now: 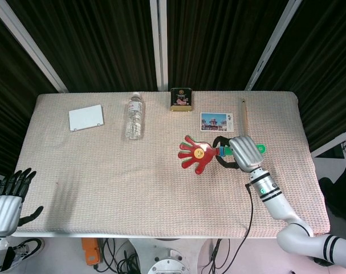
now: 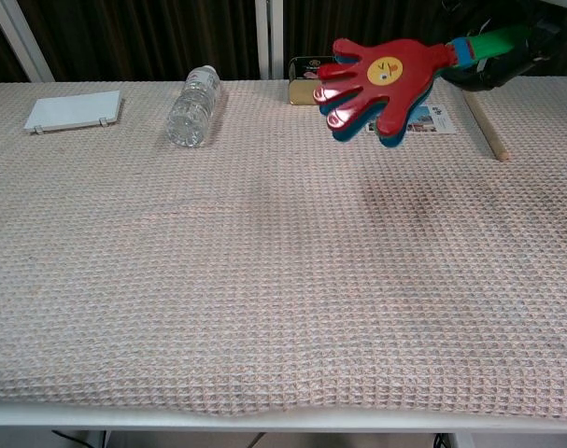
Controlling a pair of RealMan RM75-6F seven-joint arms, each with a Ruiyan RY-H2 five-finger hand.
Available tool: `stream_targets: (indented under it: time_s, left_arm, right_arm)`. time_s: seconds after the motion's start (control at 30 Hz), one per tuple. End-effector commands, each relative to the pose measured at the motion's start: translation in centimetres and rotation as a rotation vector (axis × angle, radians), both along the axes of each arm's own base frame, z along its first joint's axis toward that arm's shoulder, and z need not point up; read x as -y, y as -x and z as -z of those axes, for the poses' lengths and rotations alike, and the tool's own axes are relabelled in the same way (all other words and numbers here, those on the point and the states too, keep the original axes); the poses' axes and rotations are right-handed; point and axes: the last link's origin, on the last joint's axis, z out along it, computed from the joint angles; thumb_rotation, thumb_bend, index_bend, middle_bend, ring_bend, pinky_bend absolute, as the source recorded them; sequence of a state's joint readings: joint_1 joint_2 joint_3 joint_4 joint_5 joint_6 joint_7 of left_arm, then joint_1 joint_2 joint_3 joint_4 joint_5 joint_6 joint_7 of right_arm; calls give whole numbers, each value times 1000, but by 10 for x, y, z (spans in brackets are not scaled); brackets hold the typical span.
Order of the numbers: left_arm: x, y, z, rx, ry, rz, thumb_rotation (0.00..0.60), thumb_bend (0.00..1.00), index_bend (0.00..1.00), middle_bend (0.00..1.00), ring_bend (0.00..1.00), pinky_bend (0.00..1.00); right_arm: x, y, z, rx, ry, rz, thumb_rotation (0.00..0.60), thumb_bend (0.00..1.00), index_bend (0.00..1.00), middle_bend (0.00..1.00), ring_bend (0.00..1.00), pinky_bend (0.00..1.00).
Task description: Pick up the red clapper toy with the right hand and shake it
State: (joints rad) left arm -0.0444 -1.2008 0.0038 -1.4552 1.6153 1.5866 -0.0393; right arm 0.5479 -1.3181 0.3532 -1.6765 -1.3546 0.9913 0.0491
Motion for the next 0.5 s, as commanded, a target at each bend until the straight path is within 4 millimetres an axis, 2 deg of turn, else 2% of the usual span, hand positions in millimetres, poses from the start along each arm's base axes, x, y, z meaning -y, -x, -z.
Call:
stream_targets:
  time_s: [0.03,0.17,0.27,0.5]
  left_arm:
    - [0,0,0,1,1,-1,600,181,37,0,0,0]
    - [0,1,1,2,5,-1,600,181,37,0,0,0]
    - [0,0,2,1,6,2,600,181,37,0,0,0]
    - [-1,-1,2,-1,8,2,600,181,37,0,0,0]
  right_arm:
    - [-5,-15,-41,1215,-377,256,600,474,958,911,862,980]
    - [-3,-6,-55,1338,-426,277,600,477,958,911,863,980]
    - [-2,1,-56,1372,-440,292,600,477,958,911,862,980]
    - [-3,3,-37,1166,-442,242,600,477,957,911,862,980]
